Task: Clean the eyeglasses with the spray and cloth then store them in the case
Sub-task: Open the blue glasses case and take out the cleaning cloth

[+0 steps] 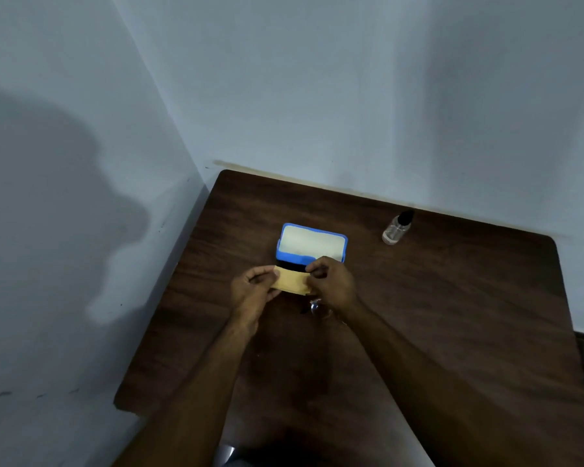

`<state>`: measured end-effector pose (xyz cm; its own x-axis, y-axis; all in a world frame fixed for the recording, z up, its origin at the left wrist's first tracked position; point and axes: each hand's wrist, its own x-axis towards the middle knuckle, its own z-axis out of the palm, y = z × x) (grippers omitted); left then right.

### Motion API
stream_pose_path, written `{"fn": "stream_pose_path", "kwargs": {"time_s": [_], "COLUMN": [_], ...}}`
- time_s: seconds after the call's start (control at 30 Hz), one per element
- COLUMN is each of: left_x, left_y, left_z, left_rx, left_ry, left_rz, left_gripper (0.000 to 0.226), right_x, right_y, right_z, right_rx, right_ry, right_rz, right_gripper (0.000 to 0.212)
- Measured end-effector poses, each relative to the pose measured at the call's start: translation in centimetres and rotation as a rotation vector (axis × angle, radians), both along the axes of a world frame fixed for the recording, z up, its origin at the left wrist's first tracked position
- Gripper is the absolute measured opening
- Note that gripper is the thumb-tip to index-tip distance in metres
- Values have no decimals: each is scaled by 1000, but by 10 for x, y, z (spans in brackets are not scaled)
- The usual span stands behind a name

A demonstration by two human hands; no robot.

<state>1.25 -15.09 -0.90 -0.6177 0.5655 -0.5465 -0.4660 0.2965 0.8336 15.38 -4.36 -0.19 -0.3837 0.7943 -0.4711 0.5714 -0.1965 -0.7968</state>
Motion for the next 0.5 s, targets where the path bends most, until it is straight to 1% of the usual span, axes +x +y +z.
{"fn": "stream_pose_path", "kwargs": {"time_s": [0.07,0.17,0.23,0.3,0.4,0.47,0.5], "left_x": [1,2,4,4,4,3,3], "left_y": [-7,-16,-21,-25,-27,-27,-27], "left_z": [-12,-30,-37,-43,-47,-50,-50], "left_rx": [-65,-238,-308,-330,-364,-361,-353], "left_ry": [92,345,457,516,589,611,618], "left_rz": [2,-64,-105,-128,-175,-196,-203], "left_gripper": [11,12,13,13,16,15,16], "right_x": [-2,-5,-7,-10,-13,-11,-8], "right_y": [-9,-18,-22,-24,-23,-21,-19], "right_z": [-2,-5,-7,-9,-10,-8,-6], "right_rx": [105,232,327,372,385,383,392], "right_ry": [-94,-210,-289,-338,-397,-399,-379], "right_rz": [98,325,451,526,606,611,585], "right_gripper": [18,21,20,22,31,35,34]}}
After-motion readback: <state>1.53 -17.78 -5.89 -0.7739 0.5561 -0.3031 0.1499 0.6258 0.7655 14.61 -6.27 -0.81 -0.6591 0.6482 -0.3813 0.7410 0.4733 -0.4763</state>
